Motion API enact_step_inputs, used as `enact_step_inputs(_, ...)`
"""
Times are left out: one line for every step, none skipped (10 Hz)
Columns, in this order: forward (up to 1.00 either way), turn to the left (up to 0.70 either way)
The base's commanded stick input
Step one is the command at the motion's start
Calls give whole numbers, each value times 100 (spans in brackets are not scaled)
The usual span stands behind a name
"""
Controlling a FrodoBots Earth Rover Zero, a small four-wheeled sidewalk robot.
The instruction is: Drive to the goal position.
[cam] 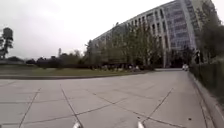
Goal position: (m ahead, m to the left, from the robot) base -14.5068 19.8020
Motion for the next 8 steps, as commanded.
enact_step_inputs(0, 85)
enact_step_inputs(0, 85)
enact_step_inputs(0, 85)
enact_step_inputs(0, 85)
enact_step_inputs(0, 85)
enact_step_inputs(0, 85)
enact_step_inputs(0, 85)
enact_step_inputs(0, 85)
